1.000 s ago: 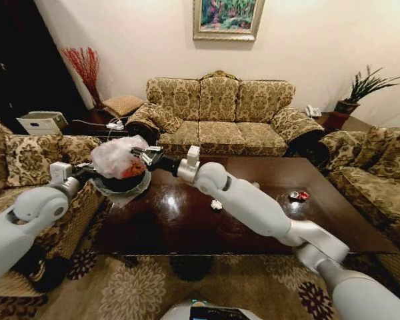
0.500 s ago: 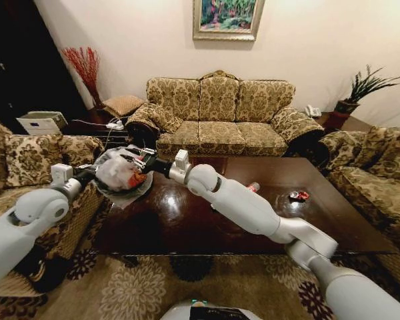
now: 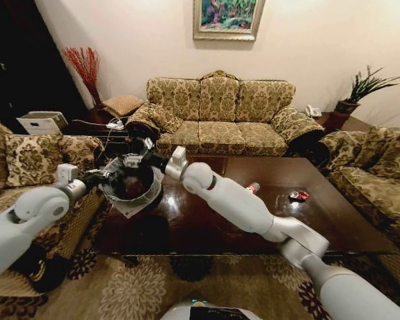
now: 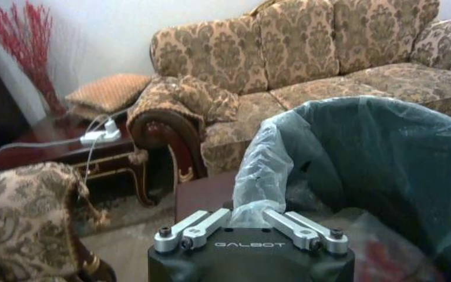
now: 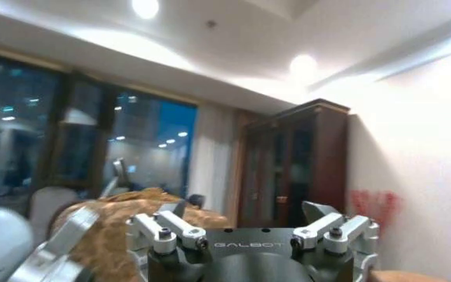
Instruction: Move to the front of the table and place the trash on the table into the trash bin.
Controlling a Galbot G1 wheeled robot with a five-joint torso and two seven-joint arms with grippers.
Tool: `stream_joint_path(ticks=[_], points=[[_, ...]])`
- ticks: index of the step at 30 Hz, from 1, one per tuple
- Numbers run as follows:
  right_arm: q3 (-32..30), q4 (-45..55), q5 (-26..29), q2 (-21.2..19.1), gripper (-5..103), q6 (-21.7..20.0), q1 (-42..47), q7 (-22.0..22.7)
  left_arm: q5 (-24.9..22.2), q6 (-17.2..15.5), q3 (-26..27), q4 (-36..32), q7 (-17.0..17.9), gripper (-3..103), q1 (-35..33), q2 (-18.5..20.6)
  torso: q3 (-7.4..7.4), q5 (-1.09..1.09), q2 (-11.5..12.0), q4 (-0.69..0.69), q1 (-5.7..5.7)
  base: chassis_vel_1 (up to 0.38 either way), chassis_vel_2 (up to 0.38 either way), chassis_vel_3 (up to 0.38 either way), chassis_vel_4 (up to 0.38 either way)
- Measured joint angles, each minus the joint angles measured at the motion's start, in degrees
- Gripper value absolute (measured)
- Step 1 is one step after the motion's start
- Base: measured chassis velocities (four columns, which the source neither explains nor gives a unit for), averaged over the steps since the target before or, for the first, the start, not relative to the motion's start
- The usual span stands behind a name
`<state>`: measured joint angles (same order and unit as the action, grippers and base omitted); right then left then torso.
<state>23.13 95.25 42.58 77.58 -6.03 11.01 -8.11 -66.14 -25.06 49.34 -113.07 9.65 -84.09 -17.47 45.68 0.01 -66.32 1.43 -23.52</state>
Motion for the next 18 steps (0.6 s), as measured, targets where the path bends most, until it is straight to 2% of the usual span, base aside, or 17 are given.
stream_joint_path(ticks=[2,4,5,6,9,11,12,13,14,15,17,18], points=[[-1.0,1.5,0.4,-1.4,96,-0.9,0.7,1.4,-1.1,-0.3,0.0,0.0,0.3,2,-0.1,0.3,0.0,-0.01,0.0,0.0,0.0,0.0,0.0,0.0,0.0],[-4.5,7.5,1.8,-7.2,100,-4.6,4.9,6.6,-2.1,-0.7,0.4,0.7,0.3,2,-0.3,1.6,0.0,0.0,0.0,-0.04,0.0,0.0,0.0,0.0,0.0],[-4.5,7.5,1.8,-7.2,100,-4.6,4.9,6.6,-2.1,-0.7,0.4,0.7,0.3,2,-0.3,1.6,0.0,0.0,0.0,-0.04,0.0,0.0,0.0,0.0,0.0],[-5.7,9.5,2.5,-9.0,100,-6.0,6.8,8.2,-2.1,-0.7,0.6,1.0,0.1,2,-0.4,2.1,0.0,0.02,0.0,-0.04,0.0,0.0,0.0,0.0,0.0],[-11.1,17.3,5.7,-16.2,100,-10.0,17.0,13.2,-1.5,-0.6,0.7,1.9,-1.0,2,-0.4,2.9,0.0,0.03,0.0,-0.06,0.0,0.0,0.0,0.0,0.0],[-12.4,18.5,6.0,-17.5,100,-10.5,19.0,13.7,-1.3,-0.5,0.7,2.0,-1.1,2,-0.4,2.9,0.0,0.03,0.0,-0.05,0.0,0.0,0.0,0.0,0.0],[-16.6,22.0,6.8,-21.1,100,-11.8,25.1,15.0,-0.7,-0.3,0.7,2.1,-1.3,2,-0.3,2.7,0.0,0.03,0.0,-0.04,0.0,0.0,0.0,0.0,0.0],[-19.6,24.3,7.3,-22.9,100,-12.7,29.4,15.6,-0.3,-0.2,0.6,1.9,-1.3,2,-0.3,2.4,-0.01,0.02,0.0,-0.03,0.0,0.0,0.0,0.0,0.0],[-22.1,26.1,7.9,-24.3,100,-13.4,33.1,15.9,-0.1,-0.1,0.4,1.8,-1.4,2,-0.3,2.1,-0.01,0.02,0.0,-0.02,0.0,0.0,0.0,0.0,0.0],[-22.1,26.1,7.9,-24.3,100,-13.4,33.1,15.9,-0.1,-0.1,0.4,1.8,-1.4,2,-0.3,2.1,-0.01,0.02,0.0,-0.02,0.0,0.0,0.0,0.0,0.0],[-28.1,30.8,8.5,-27.8,100,-15.8,43.6,16.1,2.5,0.7,-0.2,1.7,-1.8,2,-0.3,0.7,-0.01,0.0,0.0,-0.07,0.02,0.0,0.0,0.0,0.0],[-29.2,31.6,8.6,-28.5,100,-16.2,45.8,16.1,3.1,0.9,-0.3,1.8,-1.9,2,-0.3,0.5,-0.01,0.0,0.0,-0.07,0.02,0.0,0.0,0.0,0.0]])
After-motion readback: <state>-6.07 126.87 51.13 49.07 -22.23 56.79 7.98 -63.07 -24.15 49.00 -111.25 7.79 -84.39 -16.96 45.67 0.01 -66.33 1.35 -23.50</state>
